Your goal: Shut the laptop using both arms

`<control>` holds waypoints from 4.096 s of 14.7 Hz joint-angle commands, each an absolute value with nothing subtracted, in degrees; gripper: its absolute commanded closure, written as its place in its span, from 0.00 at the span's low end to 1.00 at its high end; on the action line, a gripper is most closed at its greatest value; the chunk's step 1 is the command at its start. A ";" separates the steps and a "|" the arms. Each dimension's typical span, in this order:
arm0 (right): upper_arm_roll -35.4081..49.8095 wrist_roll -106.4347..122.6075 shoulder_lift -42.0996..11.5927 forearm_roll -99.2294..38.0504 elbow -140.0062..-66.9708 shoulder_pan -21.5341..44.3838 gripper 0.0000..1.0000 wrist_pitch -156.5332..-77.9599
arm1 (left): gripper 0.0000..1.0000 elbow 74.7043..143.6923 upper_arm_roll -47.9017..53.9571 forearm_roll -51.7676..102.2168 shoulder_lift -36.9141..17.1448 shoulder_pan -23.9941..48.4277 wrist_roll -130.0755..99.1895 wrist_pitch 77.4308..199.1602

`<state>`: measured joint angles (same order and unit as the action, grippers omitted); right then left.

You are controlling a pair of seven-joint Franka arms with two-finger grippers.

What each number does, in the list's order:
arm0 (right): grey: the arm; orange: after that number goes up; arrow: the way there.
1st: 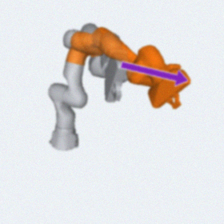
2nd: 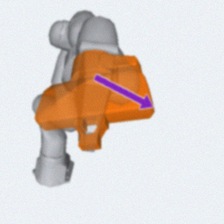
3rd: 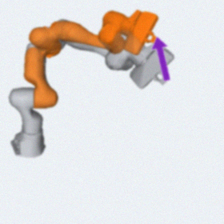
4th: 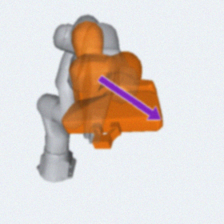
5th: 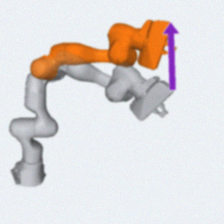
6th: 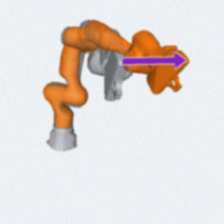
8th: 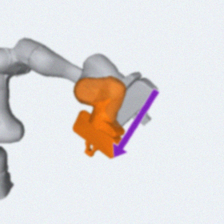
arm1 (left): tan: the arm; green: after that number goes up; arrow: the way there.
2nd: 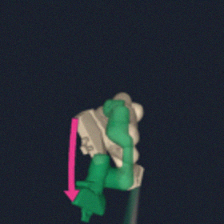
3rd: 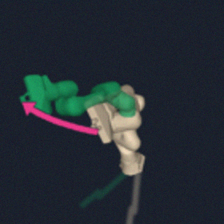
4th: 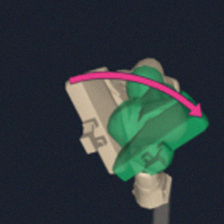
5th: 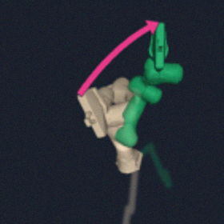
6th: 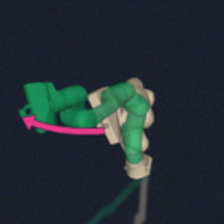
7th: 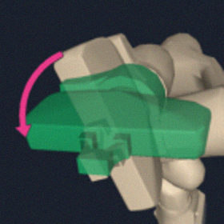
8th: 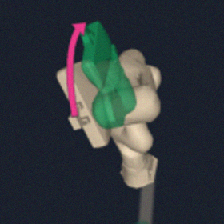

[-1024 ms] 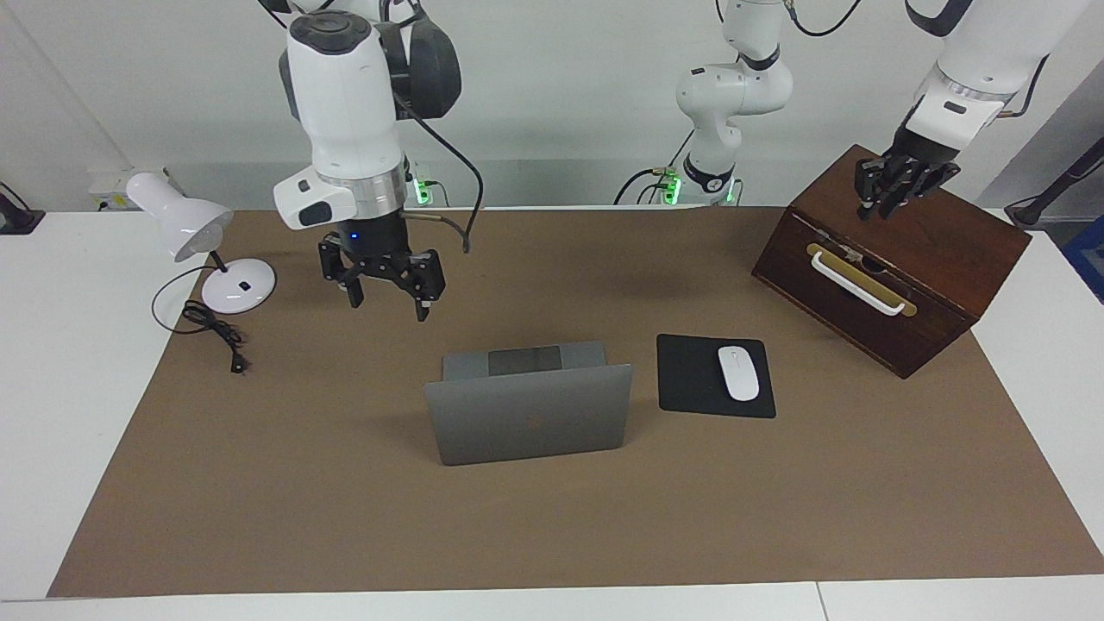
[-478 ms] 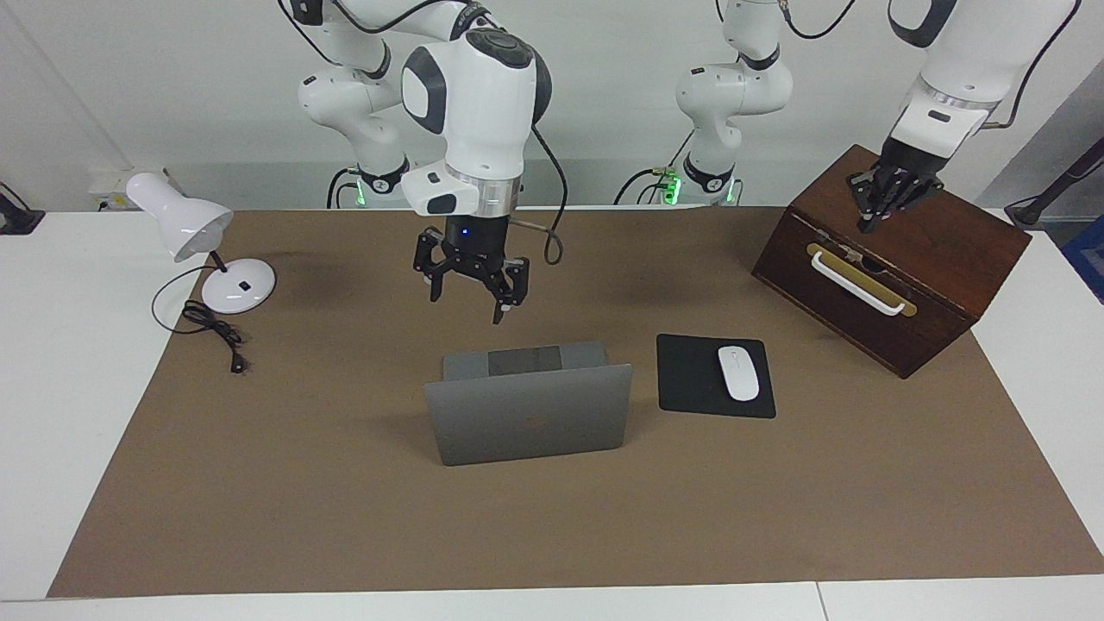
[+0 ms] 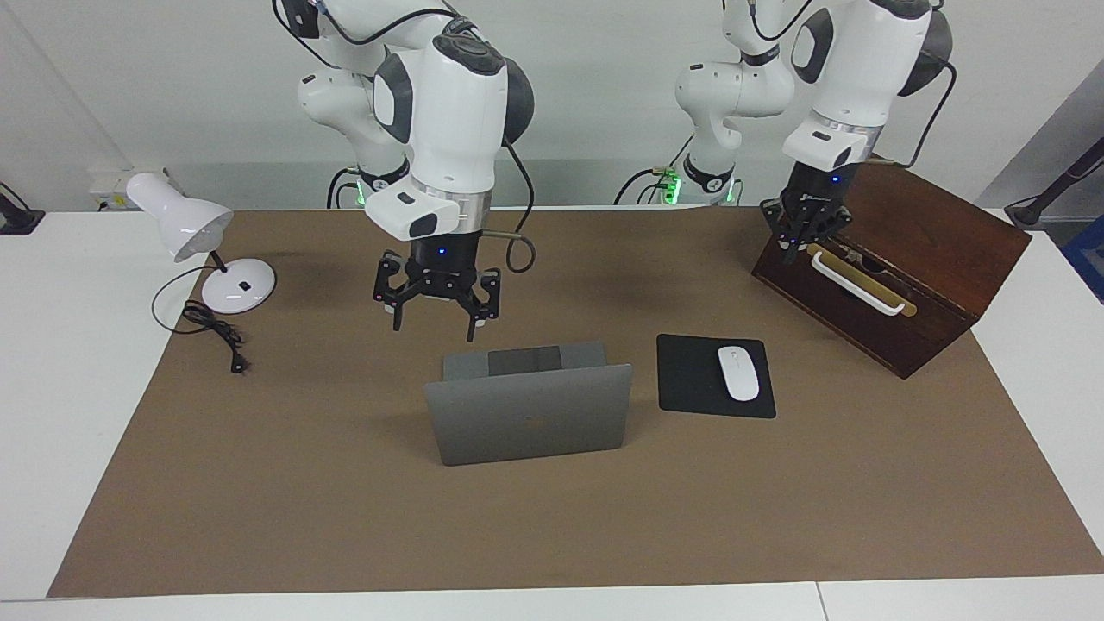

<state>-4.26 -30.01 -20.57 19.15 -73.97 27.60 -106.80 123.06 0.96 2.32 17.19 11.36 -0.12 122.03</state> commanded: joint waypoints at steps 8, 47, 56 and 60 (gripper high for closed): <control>-4.57 -34.26 -32.16 19.77 -61.96 28.03 0.01 -109.51 | 1.00 144.66 0.18 2.99 23.47 23.10 -3.68 150.80; -4.31 -55.46 -38.85 24.08 -62.05 33.31 1.00 -117.07 | 1.00 143.79 0.09 -1.67 -13.88 36.47 -6.77 200.65; -3.96 -55.98 -38.93 23.12 -62.49 32.70 1.00 -117.60 | 1.00 141.42 0.09 -2.20 -17.14 36.39 -6.77 200.74; -3.96 -56.60 -39.81 23.20 -62.75 32.34 1.00 -119.97 | 1.00 141.42 0.09 -5.26 -17.23 34.46 -6.85 200.65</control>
<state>-4.55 -54.98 -38.53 22.66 -63.32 33.09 -118.06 142.19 0.06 -2.39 -15.83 36.53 -7.18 199.66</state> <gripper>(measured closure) 0.991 0.991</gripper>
